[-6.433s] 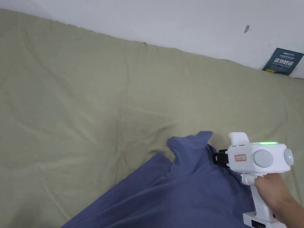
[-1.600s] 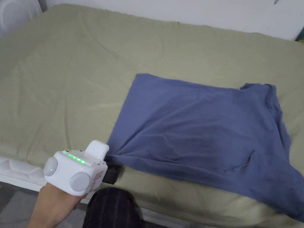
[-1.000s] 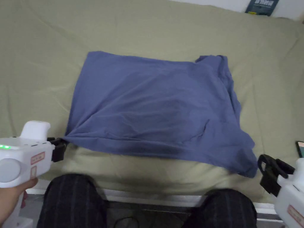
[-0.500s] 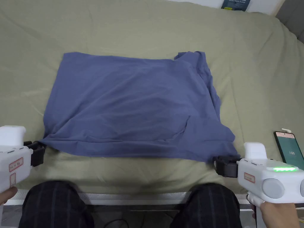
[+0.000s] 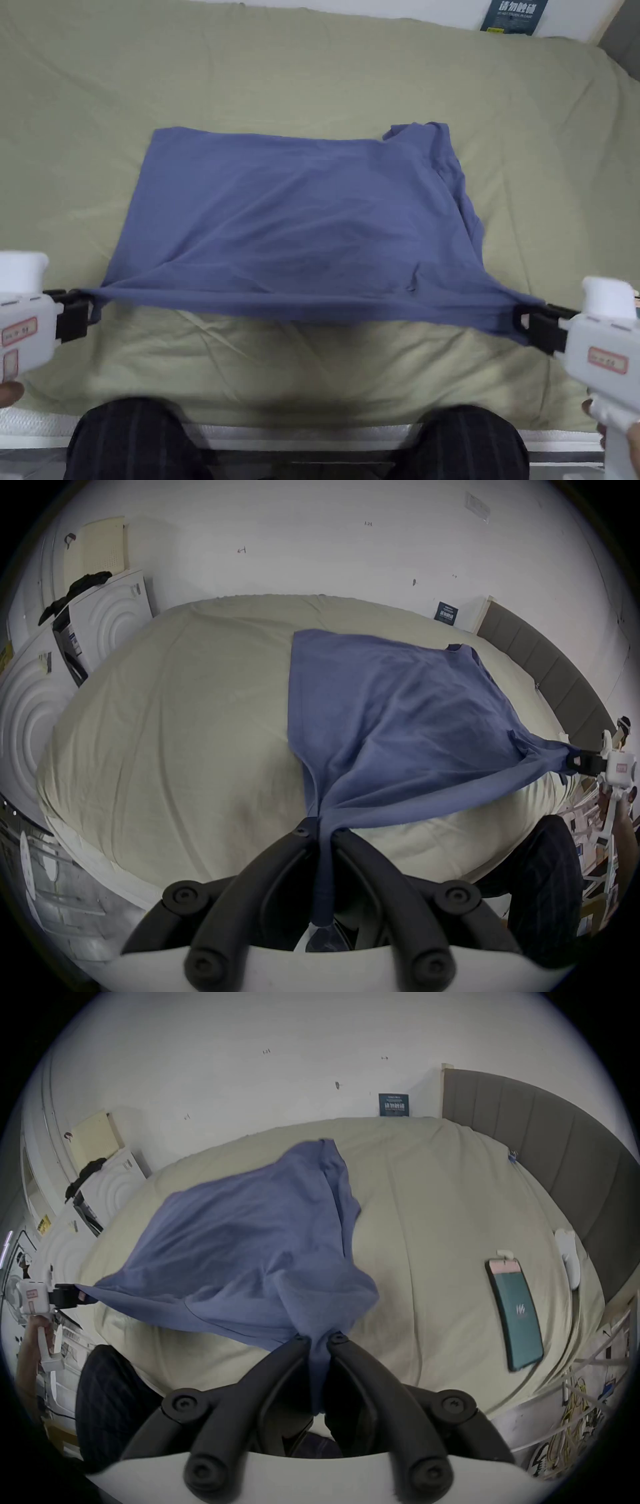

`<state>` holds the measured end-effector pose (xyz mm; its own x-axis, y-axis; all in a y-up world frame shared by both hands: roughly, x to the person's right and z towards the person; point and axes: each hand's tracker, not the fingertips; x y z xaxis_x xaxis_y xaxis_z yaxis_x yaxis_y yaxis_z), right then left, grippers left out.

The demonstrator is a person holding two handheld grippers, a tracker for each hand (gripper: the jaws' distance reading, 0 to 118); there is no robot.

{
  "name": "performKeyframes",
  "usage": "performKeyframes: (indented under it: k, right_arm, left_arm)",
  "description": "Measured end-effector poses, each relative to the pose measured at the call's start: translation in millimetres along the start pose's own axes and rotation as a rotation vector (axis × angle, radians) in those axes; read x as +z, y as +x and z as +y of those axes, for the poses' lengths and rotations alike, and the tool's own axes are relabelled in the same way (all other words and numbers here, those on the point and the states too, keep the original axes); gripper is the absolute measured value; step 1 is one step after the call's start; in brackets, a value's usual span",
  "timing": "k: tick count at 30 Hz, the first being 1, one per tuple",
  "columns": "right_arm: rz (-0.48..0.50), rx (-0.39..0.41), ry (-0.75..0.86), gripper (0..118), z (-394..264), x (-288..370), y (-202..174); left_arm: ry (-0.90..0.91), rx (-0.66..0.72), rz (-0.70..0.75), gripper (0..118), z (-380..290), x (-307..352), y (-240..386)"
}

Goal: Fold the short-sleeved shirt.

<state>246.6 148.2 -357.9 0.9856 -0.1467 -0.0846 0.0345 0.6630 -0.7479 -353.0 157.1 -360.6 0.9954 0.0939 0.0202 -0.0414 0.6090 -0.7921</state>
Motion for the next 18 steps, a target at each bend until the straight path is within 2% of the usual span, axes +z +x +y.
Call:
performKeyframes:
  k: [2,5,8,11,15,16,18]
  right_arm:
    - [0.023,0.006,0.004,5,24,-2,2]
    - [0.044,0.026,0.009,5,64,-7,-2]
    - [0.034,0.086,0.003,5,103,-24,-6]
    - [0.035,0.076,-0.023,5,144,-53,-8]
    - [-0.007,0.057,-0.104,5,178,-111,-6]
    - [-0.049,0.058,-0.138,5,182,-129,-6]
    - [-0.085,0.096,-0.210,5,186,-166,-6]
  left_arm:
    - [0.025,-0.048,0.008,0,18,2,8]
    - [0.044,-0.042,0.006,0,53,-5,12]
    - [0.047,-0.026,0.011,0,93,-21,9]
    - [0.003,-0.001,0.016,0,130,-51,7]
    - [-0.102,0.050,0.079,0,161,-114,2]
    - [-0.130,0.062,0.099,0,166,-132,0]
    - [-0.184,0.065,0.132,0,173,-160,1]
